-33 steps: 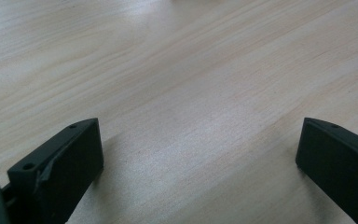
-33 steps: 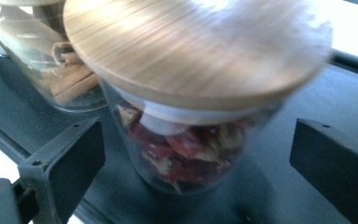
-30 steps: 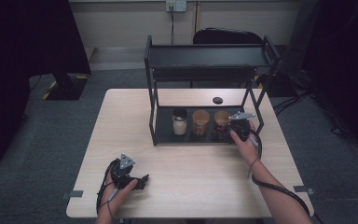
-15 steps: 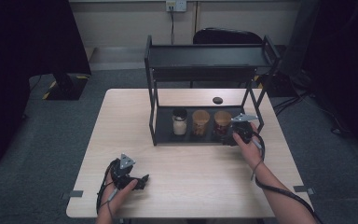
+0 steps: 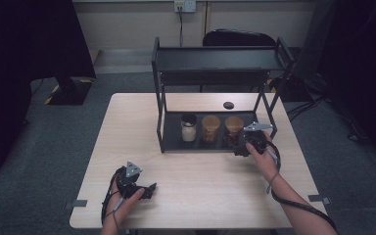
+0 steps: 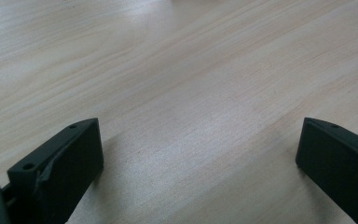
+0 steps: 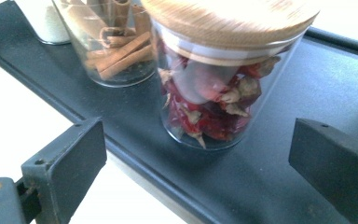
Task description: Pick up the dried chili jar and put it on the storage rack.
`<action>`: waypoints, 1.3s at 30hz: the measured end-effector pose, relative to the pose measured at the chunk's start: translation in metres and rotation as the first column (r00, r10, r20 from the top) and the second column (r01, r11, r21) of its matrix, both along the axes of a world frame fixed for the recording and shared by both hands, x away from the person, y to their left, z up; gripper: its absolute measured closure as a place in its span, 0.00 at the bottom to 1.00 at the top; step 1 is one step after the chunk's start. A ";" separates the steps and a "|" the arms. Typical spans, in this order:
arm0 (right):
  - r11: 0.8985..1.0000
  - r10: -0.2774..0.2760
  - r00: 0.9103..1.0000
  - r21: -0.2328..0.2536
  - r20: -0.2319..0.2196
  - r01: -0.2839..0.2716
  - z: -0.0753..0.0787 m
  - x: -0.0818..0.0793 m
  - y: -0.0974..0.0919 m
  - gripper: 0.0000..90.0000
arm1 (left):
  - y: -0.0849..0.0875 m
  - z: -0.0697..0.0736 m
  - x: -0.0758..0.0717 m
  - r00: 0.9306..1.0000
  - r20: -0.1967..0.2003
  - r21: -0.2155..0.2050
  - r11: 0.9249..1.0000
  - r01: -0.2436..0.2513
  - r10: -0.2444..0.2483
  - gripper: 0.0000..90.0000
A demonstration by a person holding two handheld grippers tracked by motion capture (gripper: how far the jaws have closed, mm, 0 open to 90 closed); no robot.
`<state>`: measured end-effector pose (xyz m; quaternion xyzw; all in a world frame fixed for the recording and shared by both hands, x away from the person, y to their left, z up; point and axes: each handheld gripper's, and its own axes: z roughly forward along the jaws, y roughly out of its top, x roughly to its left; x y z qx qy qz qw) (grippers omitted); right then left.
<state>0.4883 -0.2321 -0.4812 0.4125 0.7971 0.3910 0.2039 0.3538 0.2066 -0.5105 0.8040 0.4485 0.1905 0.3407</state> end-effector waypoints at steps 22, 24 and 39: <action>0.998 0.055 0.998 0.017 -0.003 -0.055 0.002 -0.026 -0.007 0.03 | 0.000 0.000 0.000 1.000 0.000 0.000 1.000 -0.001 0.001 0.00; 0.998 0.057 0.998 0.016 0.002 -0.057 0.002 -0.027 -0.009 0.03 | 0.000 0.000 0.000 1.000 0.000 0.000 1.000 -0.001 0.001 0.00; 0.997 0.068 0.998 0.034 -0.011 -0.068 -0.001 -0.045 -0.031 0.03 | 0.000 0.000 0.000 1.000 0.000 0.001 1.000 -0.002 0.002 0.00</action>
